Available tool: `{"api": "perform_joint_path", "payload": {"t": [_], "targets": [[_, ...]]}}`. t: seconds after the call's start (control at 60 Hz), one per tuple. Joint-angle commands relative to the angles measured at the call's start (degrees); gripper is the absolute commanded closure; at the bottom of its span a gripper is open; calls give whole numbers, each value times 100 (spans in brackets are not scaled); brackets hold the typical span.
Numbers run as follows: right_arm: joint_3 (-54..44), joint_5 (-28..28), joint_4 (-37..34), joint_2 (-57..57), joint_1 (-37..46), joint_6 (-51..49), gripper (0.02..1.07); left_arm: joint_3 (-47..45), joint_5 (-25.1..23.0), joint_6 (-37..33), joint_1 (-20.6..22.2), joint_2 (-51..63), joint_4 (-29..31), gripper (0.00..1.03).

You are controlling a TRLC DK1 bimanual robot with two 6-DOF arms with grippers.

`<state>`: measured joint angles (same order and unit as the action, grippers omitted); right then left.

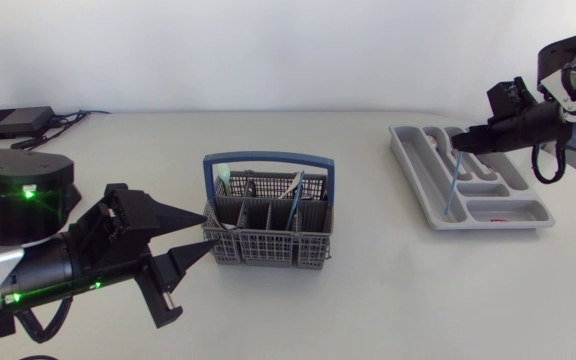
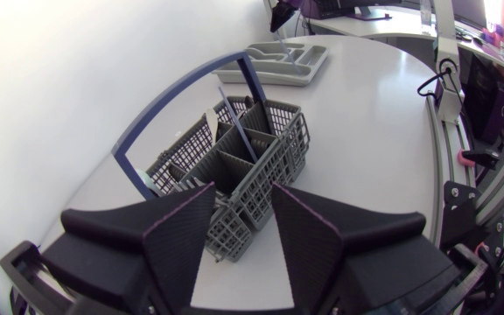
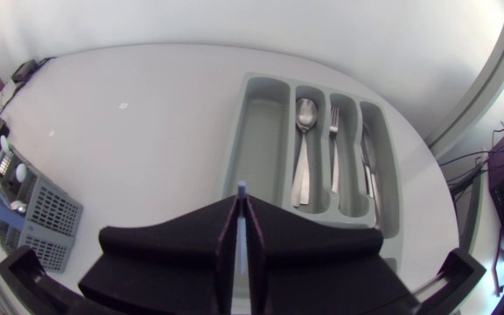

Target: Unload the cutlery basket into the drawer organizer.

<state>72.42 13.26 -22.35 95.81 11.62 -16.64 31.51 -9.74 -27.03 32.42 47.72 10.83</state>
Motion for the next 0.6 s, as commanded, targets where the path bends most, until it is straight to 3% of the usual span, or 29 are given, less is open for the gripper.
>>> {"api": "perform_joint_path", "payload": {"t": [0.0,0.417,0.583], "targets": [[422,-130,-77,412,-98,126,101,163,33,66,45,70,-55,56],[2144,-376,-604,2293,-256,566,101,136,33,83,45,132,-72,56],[2689,-456,-604,2917,-230,715,95,145,33,83,45,132,-63,56]]}}
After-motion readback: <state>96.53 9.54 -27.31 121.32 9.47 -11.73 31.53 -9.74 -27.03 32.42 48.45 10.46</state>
